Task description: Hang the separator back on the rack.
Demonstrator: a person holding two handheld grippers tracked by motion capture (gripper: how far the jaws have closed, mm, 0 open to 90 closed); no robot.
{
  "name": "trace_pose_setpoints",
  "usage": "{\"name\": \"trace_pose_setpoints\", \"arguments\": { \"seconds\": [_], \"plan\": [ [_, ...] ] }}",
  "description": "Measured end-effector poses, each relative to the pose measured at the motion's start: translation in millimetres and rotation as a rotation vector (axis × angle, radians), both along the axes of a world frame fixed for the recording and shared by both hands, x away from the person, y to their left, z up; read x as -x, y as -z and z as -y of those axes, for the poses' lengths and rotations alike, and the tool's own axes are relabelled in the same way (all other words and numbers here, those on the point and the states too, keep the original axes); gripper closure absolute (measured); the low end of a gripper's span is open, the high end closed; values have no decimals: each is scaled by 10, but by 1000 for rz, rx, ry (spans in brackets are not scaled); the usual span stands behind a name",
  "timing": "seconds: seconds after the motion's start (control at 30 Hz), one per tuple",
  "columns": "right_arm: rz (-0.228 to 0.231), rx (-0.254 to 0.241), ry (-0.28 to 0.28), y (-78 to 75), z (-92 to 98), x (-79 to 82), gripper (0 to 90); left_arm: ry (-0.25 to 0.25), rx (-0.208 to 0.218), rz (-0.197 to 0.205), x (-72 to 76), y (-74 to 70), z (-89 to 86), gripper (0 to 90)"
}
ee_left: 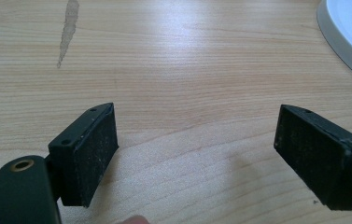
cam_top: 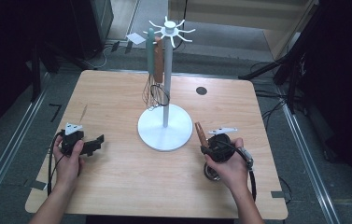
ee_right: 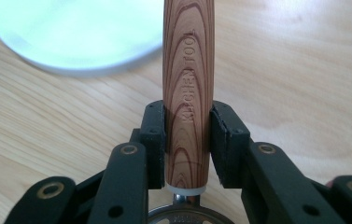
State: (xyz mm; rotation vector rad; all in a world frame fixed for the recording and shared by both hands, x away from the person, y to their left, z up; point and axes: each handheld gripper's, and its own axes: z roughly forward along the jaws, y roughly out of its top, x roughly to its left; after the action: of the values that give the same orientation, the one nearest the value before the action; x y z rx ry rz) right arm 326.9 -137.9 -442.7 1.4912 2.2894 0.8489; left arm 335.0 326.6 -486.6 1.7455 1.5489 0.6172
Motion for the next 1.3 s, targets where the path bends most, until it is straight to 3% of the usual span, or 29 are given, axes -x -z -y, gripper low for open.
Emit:
{"name": "trace_pose_setpoints", "arguments": {
  "seconds": [0.27,0.6,0.73,0.83,1.1,1.3],
  "plan": [
    [160,-100,7,-79,-30,93,701,-2,-3,2,2,-2,2,141],
    [299,-195,-2,-169,-78,180,700,2,-20,34,24,-10,10,141],
    [363,-226,2,-237,-89,222,700,-18,-53,45,34,-12,37,140],
    [400,-242,7,-288,-112,248,700,-39,-71,60,51,-16,50,138],
    [464,-260,2,-456,-260,307,700,-29,-92,132,139,-24,59,128],
    [517,-271,-16,-630,-370,310,700,-41,-83,132,154,-26,32,126]
  ]
}}
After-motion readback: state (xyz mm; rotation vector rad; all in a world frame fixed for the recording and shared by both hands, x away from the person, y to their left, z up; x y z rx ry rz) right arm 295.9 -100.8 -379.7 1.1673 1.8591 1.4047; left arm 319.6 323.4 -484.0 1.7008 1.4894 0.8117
